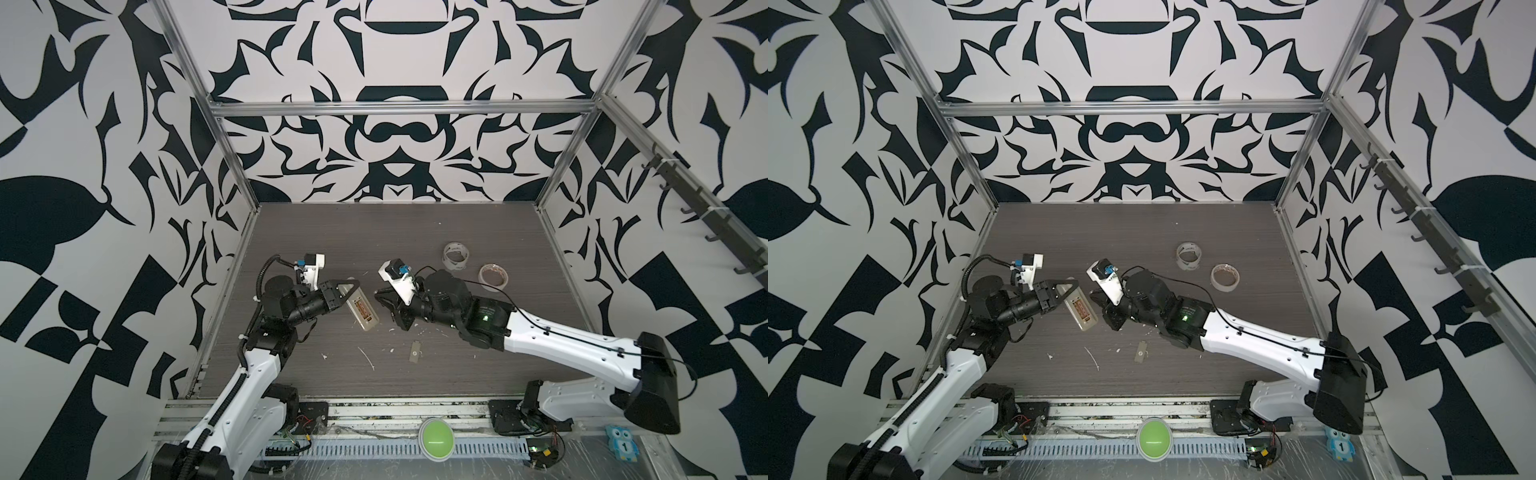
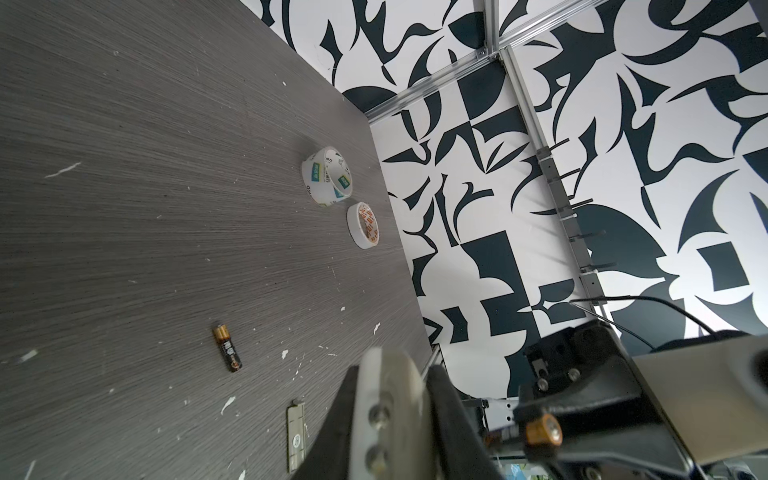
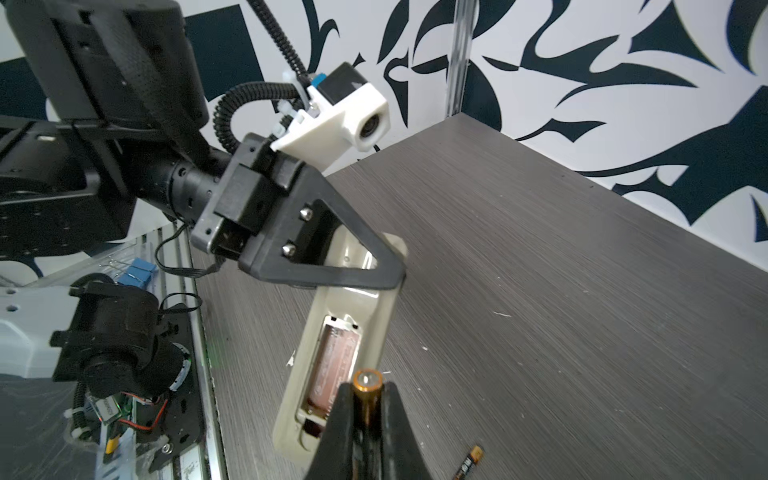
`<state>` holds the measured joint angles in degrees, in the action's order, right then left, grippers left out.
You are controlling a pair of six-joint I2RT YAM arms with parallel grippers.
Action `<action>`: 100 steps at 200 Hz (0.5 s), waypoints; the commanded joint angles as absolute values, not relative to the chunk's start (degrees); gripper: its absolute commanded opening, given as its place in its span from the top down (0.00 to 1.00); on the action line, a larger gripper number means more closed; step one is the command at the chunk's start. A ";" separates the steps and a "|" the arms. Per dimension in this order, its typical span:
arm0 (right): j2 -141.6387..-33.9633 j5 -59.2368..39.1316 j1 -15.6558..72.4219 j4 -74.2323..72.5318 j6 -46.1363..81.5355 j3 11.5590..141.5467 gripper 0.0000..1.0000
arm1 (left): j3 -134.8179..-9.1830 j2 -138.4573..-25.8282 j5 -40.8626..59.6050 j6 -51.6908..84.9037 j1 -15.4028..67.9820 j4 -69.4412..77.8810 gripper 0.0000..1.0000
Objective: Load the batteries into the remote control
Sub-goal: 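Carry the battery with the right gripper to the remote held by the left gripper, then lower the battery into the remote's open compartment with the right gripper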
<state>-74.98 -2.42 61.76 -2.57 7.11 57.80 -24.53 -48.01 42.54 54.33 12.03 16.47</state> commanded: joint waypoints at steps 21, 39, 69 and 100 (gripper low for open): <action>-77.52 -3.38 63.34 -11.06 7.62 59.31 1.00 | -25.83 -47.51 42.36 53.83 12.38 18.12 1.00; -78.75 -3.17 63.66 -11.70 6.96 59.35 1.00 | -25.84 -47.21 42.36 53.96 12.47 18.14 1.00; -80.37 -2.56 63.96 -13.17 6.54 59.24 1.00 | -25.71 -46.78 42.54 54.38 12.66 18.20 1.00; -81.20 -2.32 63.99 -14.06 6.48 59.19 1.00 | -25.67 -46.43 42.70 54.54 12.74 18.22 1.00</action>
<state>-81.62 -2.76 63.66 -9.76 7.09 57.80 -24.53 -47.53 42.41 54.43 12.51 16.47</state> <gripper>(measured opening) 0.121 0.246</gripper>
